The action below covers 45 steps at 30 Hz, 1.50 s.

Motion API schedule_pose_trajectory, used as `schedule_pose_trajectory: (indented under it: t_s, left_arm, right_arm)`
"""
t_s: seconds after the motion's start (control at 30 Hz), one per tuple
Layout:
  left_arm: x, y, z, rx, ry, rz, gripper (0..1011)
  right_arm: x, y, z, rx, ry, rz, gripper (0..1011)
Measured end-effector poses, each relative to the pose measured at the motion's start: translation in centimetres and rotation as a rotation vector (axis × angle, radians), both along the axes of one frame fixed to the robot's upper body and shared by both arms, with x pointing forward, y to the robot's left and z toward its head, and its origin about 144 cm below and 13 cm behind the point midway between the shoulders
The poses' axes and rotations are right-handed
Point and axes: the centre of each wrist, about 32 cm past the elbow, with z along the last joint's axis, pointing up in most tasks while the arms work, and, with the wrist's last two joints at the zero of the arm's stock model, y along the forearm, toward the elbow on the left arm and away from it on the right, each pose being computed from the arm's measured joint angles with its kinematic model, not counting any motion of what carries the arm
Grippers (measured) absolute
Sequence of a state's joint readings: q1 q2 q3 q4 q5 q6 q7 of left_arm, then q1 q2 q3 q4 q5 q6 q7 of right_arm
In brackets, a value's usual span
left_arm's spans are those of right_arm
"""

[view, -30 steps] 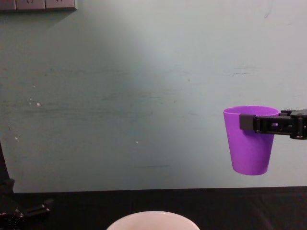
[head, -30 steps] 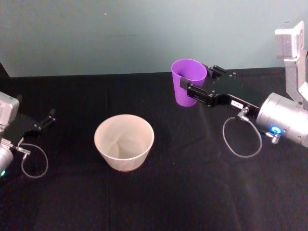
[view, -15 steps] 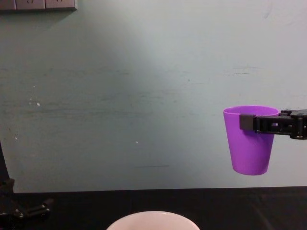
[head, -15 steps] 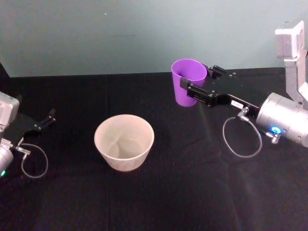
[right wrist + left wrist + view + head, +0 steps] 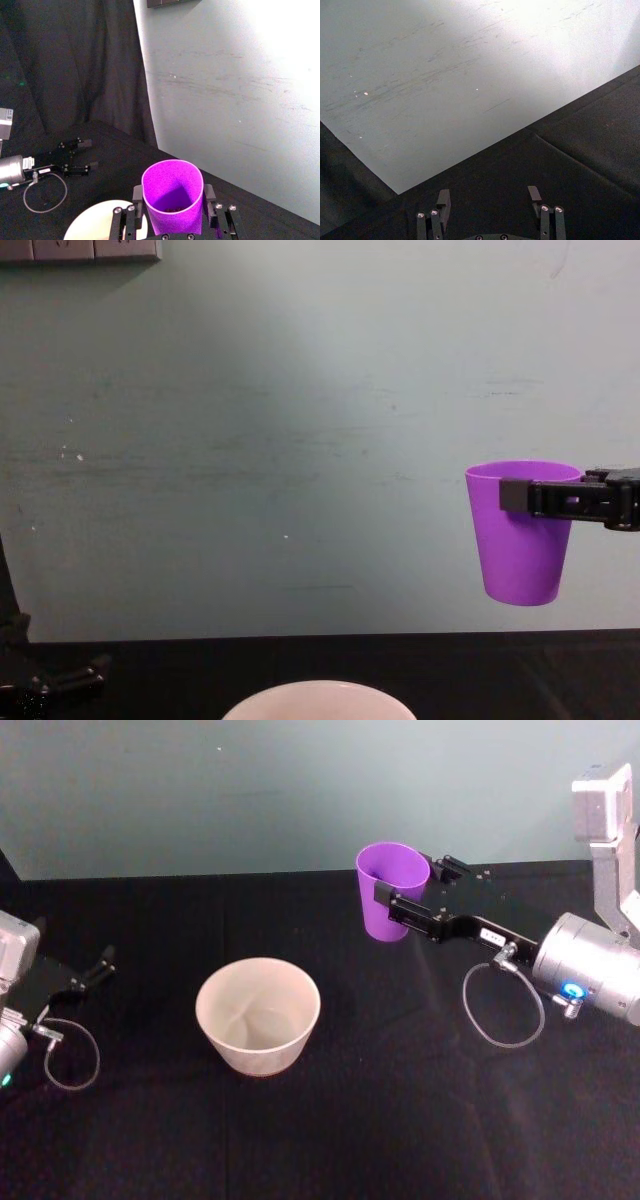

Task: Pick up the cup and pour the mung beans from the cup into the bowl.

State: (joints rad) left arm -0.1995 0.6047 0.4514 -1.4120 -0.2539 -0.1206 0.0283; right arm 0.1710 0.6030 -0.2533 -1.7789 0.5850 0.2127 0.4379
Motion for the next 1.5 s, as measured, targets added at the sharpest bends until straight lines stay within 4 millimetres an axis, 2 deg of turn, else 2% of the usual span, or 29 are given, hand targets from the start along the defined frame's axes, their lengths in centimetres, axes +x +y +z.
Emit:
schedule_pose_trajectory:
  t_s: [1.5]
  left_arm:
    - [0.00, 0.00, 0.00, 0.000, 0.000, 0.000, 1000]
  right_arm:
    - [0.00, 0.00, 0.00, 0.000, 0.000, 0.000, 715]
